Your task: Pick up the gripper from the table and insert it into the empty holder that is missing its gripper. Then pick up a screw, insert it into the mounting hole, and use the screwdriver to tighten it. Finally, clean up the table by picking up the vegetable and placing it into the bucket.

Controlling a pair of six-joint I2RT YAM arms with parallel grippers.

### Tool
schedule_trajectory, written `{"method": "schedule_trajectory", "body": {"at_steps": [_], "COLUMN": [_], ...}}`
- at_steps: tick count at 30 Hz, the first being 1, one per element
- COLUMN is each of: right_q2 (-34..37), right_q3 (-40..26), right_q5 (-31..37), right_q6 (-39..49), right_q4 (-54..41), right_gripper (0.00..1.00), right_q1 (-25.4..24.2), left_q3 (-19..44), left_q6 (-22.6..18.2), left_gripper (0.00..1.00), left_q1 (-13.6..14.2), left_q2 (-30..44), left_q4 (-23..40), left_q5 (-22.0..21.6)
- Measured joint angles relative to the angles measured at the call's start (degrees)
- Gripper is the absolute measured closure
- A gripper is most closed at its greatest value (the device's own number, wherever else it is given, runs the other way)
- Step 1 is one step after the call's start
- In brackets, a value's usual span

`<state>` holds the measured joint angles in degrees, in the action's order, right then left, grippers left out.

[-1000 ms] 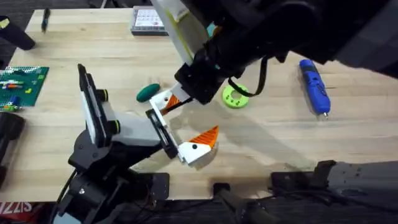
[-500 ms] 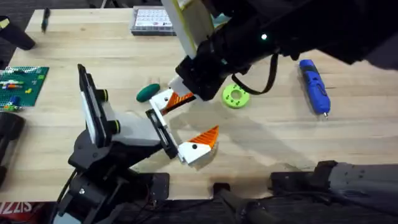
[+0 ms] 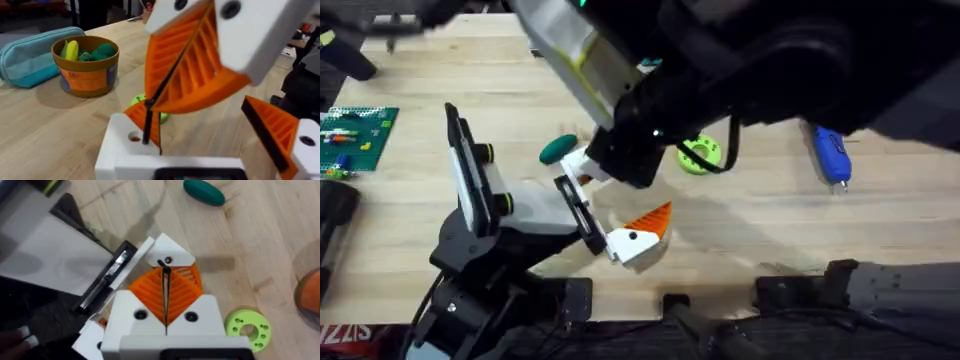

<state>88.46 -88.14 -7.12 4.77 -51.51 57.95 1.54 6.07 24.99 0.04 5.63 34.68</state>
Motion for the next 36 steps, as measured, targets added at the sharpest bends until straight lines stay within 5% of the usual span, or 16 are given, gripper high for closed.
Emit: {"method": "schedule_trajectory", "body": {"at_steps": [36], "right_q2": [3.9], "right_q3": [-0.1], "right_q5": [4.2], "right_q6": [1.3], "right_q4": [0.1], "right_gripper": [0.993], "right_q1": [2.4], "left_q3": [0.0], "left_q6": [0.8], "left_gripper": [0.013], "left_q1": [-0.2], "left_q2": [0.1], "left_q4": [0.1], "left_q5": [-0.8]}}
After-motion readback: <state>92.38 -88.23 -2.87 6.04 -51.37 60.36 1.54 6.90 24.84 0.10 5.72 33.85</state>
